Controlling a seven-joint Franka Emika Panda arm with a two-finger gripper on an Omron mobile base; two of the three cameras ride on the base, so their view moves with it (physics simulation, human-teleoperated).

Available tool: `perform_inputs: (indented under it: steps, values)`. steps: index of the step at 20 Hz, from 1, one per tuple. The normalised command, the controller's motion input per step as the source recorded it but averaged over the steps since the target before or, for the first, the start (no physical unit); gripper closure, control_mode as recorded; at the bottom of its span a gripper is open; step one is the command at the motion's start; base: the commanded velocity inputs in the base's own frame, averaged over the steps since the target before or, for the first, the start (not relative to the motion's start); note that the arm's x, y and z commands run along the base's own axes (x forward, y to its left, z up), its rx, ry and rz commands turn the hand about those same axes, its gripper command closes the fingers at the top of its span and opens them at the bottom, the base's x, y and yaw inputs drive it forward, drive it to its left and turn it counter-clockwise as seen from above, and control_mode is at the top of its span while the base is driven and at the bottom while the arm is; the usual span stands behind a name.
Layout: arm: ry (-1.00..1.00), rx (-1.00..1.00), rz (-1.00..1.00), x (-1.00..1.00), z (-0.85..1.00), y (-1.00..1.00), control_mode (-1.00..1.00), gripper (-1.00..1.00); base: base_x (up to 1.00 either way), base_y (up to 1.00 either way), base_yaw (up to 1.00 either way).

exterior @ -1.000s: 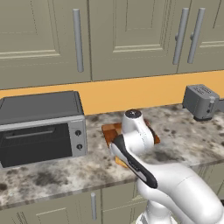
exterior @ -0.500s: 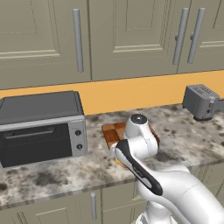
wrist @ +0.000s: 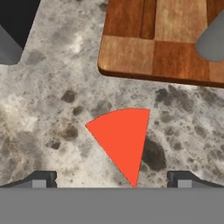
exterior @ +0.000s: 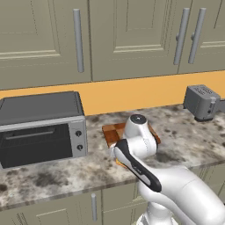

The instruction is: Retrieve the reheated potato from the microwave, then place the potato, cheese, and condiment on the cutting board.

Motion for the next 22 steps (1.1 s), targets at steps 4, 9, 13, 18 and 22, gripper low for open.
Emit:
perform_inputs:
  steps: [4,9,13,18,22]
  values:
    - [0.0,0.0,0.0,0.0,-0.12,-0.05,-1.0,-1.0,0.0,0.0,0.0]
    - [0.0,0.0,0.0,0.0,-0.1,-0.11,-1.0,-1.0,0.0,0.0,0.0]
    - [0.0,0.0,0.0,0.01,-0.17,-0.1,-1.0,-1.0,0.0,0.0,0.0]
    - [0.03,0.0,0.03,0.04,-0.25,-0.01,-1.0,-1.0,0.0,0.0,0.0]
    - [0.0,0.0,0.05,0.02,-0.24,0.0,-1.0,-1.0,0.0,0.0,0.0]
